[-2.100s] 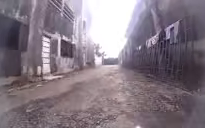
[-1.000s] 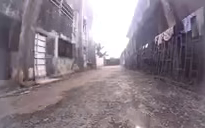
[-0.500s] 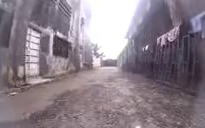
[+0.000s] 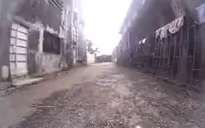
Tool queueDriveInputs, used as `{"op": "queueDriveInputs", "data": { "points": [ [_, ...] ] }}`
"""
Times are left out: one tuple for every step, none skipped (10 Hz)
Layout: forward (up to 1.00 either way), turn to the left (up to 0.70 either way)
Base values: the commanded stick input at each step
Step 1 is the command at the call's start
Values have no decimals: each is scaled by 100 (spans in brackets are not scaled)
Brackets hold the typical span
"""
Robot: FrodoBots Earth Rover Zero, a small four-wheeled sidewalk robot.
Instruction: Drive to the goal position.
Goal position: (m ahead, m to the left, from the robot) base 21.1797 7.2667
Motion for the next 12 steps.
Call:
{"op": "queueDriveInputs", "data": {
  "points": [
    [70,-1],
    [70,-2],
    [70,-19],
    [70,0],
    [70,0],
    [70,0],
    [70,0],
    [70,0],
    [70,-7],
    [70,-19],
    [70,-31],
    [70,-19]
  ]
}}
